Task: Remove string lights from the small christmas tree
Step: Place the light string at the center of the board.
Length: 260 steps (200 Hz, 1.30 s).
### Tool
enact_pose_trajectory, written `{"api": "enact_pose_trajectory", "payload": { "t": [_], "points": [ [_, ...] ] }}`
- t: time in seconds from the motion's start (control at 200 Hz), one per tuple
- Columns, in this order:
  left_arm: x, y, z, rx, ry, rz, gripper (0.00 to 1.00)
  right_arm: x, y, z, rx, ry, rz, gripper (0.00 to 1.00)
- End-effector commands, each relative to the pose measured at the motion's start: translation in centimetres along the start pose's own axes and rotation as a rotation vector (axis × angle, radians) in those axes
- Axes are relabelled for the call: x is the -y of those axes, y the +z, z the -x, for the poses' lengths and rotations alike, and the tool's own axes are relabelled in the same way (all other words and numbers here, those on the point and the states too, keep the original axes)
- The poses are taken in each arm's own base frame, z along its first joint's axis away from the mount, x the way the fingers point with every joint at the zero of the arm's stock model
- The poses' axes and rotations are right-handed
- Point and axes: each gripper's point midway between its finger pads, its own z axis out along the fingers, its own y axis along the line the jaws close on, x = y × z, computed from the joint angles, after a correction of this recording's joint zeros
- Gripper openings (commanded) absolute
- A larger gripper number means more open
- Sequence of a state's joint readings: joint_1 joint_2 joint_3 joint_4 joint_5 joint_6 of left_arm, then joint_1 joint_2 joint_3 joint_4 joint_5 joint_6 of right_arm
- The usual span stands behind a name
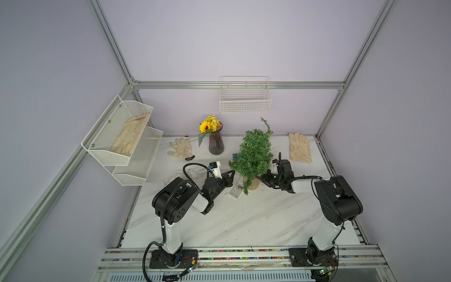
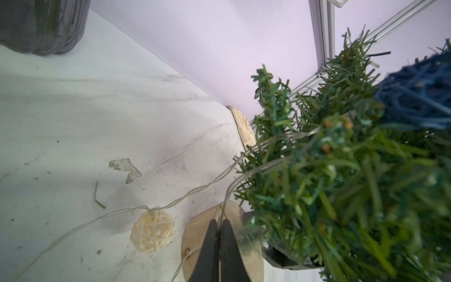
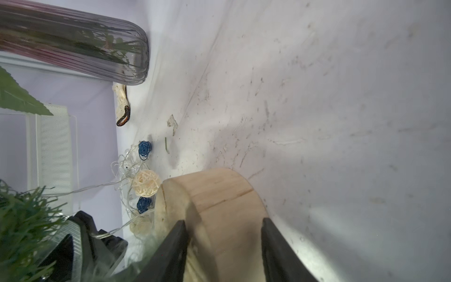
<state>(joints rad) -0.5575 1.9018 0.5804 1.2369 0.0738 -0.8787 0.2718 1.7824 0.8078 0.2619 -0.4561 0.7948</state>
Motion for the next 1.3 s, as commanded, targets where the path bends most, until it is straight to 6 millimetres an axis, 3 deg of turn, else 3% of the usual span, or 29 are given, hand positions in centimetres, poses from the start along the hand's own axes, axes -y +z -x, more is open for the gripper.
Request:
{"api": "enact_pose_trajectory", "payload": {
  "t": [0.0, 0.195, 0.36, 0.485, 0.565, 0.75, 0.875, 1.005, 1.145, 1.295],
  "points": [
    [2.0, 0.3, 2.7, 0.075, 0.037, -0.043, 0.0, 2.3, 0.4, -0.7, 0.001, -0.001, -0.096, 0.49],
    [2.5, -1.0, 4.2, 0.077, 0.068, -0.022, 0.0, 3.3, 0.7, -1.1, -0.004, -0.008, -0.145, 0.48],
    [3.8, -2.9, 8.0, 0.106, 0.128, 0.016, 0.0, 4.1, 0.9, -1.4, -0.009, -0.012, -0.178, 0.46],
    [5.1, -4.1, 12.1, 0.133, 0.21, 0.065, 0.0, 4.7, 1.1, -1.6, -0.015, -0.014, -0.2, 0.45],
    [6.9, -5.4, 15.9, 0.184, 0.266, 0.071, 0.0, 5.0, 1.3, -1.8, -0.023, -0.015, -0.211, 0.45],
    [6.6, -7.8, 23.5, 0.244, 0.293, 0.195, 0.0, 5.6, 1.4, -2.0, -0.029, -0.012, -0.227, 0.44],
    [6.0, -9.7, 27.1, 0.262, 0.314, 0.288, 0.0, 5.7, 1.6, -2.1, -0.032, -0.008, -0.227, 0.43],
    [4.8, -10.3, 26.5, 0.206, 0.326, 0.348, 0.0, 5.1, 1.7, -1.9, -0.033, -0.01, -0.207, 0.43],
    [2.3, -9.6, 22.8, 0.093, 0.244, 0.353, 0.0, 3.0, 1.5, -1.1, -0.028, -0.025, -0.15, 0.45],
    [-1.6, -10.7, 18.2, 0.03, 0.133, 0.422, 0.01, -0.1, 0.6, 1.1, 0.011, -0.067, -0.104, 0.52]
  ]
}}
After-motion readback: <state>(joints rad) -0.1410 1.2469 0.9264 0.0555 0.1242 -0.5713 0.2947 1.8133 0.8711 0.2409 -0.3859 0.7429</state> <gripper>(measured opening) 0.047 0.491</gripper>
